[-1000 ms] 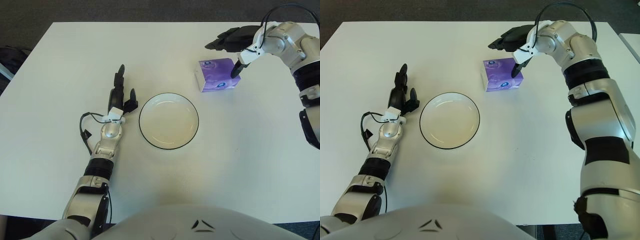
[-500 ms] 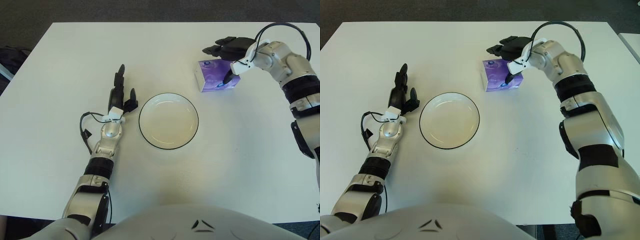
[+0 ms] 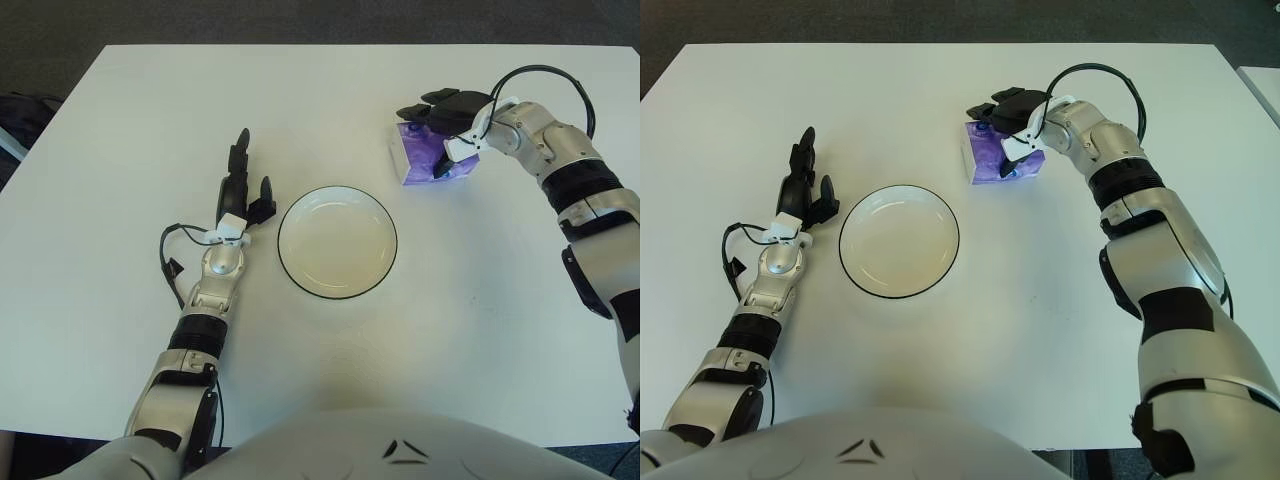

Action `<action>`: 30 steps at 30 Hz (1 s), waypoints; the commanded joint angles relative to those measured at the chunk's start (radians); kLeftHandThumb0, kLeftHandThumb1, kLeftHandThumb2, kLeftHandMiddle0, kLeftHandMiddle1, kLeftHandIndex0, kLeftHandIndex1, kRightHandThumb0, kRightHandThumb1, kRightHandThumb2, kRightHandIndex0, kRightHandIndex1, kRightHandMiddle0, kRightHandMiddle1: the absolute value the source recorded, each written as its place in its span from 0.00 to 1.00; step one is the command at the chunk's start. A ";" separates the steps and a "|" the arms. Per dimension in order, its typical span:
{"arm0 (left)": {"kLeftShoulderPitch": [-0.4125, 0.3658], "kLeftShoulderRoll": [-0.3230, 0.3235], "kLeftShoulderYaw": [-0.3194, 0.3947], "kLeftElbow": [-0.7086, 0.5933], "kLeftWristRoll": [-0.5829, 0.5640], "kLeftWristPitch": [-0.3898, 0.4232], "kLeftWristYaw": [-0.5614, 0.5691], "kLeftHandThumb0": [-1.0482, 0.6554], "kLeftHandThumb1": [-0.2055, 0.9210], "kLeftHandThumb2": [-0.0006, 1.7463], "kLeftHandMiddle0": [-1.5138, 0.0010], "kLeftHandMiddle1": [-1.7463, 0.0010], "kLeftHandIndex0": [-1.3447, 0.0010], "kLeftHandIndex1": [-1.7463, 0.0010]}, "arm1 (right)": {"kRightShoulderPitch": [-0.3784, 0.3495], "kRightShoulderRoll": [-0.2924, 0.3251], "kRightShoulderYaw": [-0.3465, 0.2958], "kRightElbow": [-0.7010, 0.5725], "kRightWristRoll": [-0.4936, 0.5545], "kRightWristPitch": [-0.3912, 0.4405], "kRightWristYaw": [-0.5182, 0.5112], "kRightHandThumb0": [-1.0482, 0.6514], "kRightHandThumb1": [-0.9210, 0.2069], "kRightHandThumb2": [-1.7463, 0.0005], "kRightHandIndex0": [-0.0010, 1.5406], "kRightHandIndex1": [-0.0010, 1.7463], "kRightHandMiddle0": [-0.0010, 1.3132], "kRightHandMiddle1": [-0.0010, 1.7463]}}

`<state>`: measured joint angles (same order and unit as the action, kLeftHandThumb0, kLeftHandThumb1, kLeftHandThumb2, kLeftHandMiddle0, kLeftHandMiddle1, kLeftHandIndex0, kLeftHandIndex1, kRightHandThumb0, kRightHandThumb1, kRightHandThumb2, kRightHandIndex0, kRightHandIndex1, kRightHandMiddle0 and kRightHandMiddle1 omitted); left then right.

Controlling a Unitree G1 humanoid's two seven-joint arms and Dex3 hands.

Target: Put the tissue paper into the plate.

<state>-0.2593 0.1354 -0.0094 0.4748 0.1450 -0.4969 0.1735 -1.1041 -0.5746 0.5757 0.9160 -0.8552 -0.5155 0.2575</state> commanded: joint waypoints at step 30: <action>0.174 -0.057 -0.040 0.157 0.021 -0.022 0.003 0.11 1.00 0.53 0.93 1.00 1.00 0.84 | 0.018 0.023 0.066 0.088 -0.010 -0.014 -0.043 0.00 0.05 0.99 0.00 0.00 0.00 0.00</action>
<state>-0.2593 0.1353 -0.0095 0.4762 0.1466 -0.5039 0.1739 -1.1094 -0.5637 0.6192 0.9795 -0.8507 -0.5240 0.1989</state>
